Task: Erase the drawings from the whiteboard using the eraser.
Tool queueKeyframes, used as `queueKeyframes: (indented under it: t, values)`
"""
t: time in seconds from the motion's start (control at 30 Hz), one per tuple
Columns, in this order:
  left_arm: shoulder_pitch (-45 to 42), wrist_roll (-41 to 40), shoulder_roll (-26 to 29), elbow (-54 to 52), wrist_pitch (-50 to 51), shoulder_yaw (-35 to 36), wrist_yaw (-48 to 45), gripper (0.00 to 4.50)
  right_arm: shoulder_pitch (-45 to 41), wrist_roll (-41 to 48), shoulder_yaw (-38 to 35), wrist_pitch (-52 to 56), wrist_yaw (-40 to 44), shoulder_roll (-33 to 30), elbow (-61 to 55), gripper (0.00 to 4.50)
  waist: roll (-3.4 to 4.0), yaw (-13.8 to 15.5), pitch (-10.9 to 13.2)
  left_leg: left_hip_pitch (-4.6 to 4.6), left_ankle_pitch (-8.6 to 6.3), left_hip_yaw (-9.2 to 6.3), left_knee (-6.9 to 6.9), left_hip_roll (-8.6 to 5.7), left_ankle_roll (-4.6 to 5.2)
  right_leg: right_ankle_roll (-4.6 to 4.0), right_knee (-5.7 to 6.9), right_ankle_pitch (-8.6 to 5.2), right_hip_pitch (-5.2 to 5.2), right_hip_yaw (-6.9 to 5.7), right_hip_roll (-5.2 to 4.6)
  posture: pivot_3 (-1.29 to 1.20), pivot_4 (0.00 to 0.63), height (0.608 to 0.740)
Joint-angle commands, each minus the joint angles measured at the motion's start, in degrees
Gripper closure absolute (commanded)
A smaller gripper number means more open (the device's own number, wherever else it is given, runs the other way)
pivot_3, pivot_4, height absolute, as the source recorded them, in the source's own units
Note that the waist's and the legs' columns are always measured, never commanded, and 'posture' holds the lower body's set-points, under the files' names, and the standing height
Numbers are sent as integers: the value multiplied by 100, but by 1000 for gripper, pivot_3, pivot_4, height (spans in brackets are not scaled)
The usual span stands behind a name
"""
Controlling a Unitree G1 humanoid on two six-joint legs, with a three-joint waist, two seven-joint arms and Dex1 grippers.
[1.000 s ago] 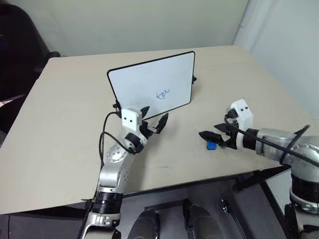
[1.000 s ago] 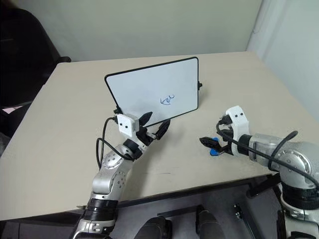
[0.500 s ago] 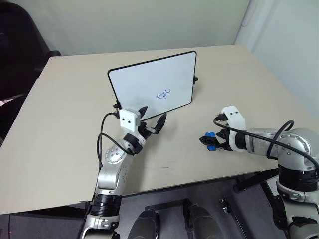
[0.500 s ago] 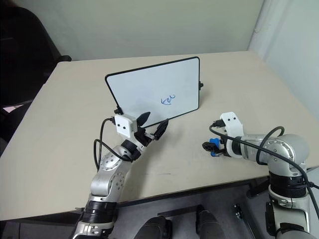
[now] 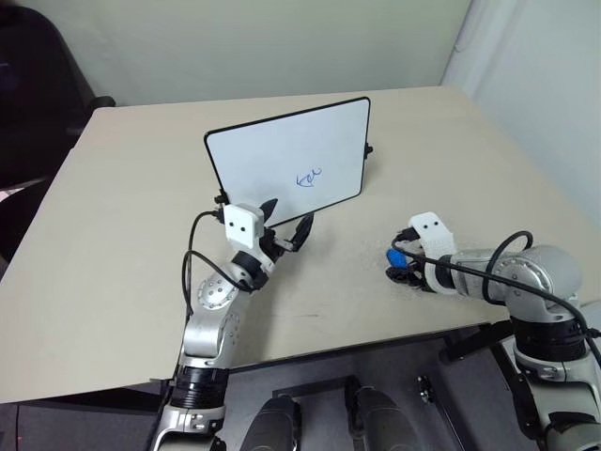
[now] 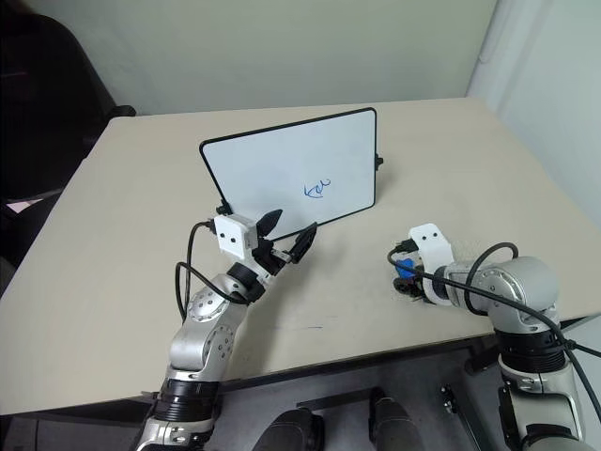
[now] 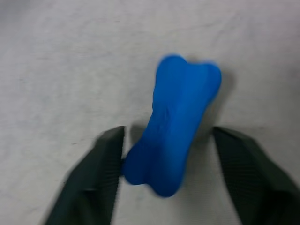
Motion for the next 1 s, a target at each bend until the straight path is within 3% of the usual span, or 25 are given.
queueKeyframes:
  t: [0.03,0.1,0.3,0.47,0.63,1.0]
  values:
    - [33,-41,-23,-337,-10,-34,45,0,75,-29,83,76,188,-60,-57,2672,0,0,0,0,-1,-1,0,0,0,1,0,-1,0,0,0,0,150,740]
    - [56,-38,-34,-371,-2,-38,56,0,105,-14,44,76,266,-62,-76,3354,0,-1,0,0,-6,-1,0,1,-3,3,0,-3,-2,-1,2,0,150,740]
    - [96,-57,-13,-425,14,-8,80,0,117,-52,55,76,493,-134,-225,4130,0,-2,0,0,-13,0,0,3,-6,1,0,-10,-3,-2,5,0,150,740]
    - [120,-67,28,-432,49,33,105,0,95,-69,-64,-32,731,-130,-493,4173,0,-2,0,0,-13,0,0,3,-6,0,0,-10,-4,-2,5,0,150,740]
    - [106,-59,98,-335,30,137,140,0,13,-78,-349,-803,1090,-64,-826,4173,1,-2,0,-2,-13,1,0,2,-6,-1,0,-10,-5,-1,5,0,150,740]
    - [90,-65,335,-184,84,335,177,0,-860,-796,231,-2550,1509,400,341,4173,1,-10,0,-1,-12,1,0,3,-7,-6,2,-7,-9,0,5,0,150,740]
